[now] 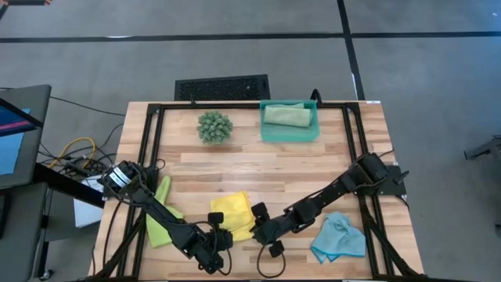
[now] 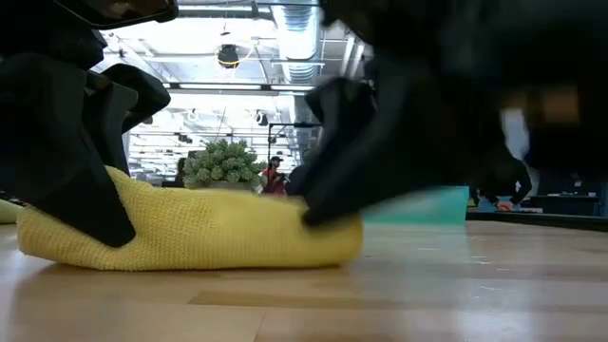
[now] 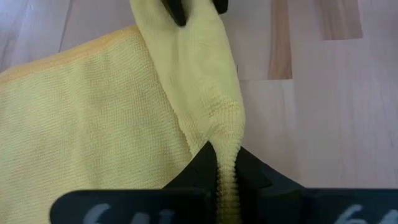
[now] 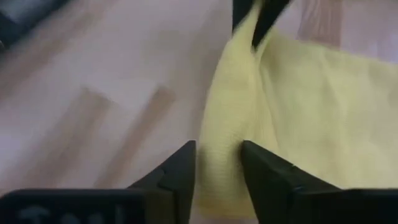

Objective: Roll microfiber towels into tight, uniform cylinder then place into a basket
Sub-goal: Roll the yellow microfiber cloth

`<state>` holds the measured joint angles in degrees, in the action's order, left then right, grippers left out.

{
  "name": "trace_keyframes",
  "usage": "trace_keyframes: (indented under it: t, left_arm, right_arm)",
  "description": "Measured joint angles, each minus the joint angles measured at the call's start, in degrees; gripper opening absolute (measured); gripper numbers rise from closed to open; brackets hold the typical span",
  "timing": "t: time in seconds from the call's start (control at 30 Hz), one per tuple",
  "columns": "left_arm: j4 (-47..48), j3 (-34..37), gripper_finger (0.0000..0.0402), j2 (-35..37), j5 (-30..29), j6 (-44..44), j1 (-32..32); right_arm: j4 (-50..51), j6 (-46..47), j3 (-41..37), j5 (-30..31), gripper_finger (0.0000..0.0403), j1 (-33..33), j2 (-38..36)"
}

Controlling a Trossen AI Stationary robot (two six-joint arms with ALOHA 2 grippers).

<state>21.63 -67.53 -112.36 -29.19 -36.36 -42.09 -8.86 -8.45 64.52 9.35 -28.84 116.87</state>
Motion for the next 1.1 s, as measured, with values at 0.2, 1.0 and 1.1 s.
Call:
trace_keyframes:
  t: [0.2, 1.0, 1.1]
  left_arm:
    - [0.64, 0.0, 0.0009, 0.0, 0.28, -0.65, -0.29]
    - [3.37, 0.02, 0.0179, 3.32, -2.2, -2.34, -3.4]
    - [3.45, 0.02, 0.0177, 3.32, -3.97, -1.74, -3.61]
  right_arm:
    - [0.57, -2.63, 1.27, 1.26, 0.0086, -0.02, 1.67]
    - [4.54, 14.99, 4.98, -10.88, 0.0015, 7.61, 1.58]
    - [4.91, 15.56, 4.98, -11.02, 0.0024, 8.22, 1.56]
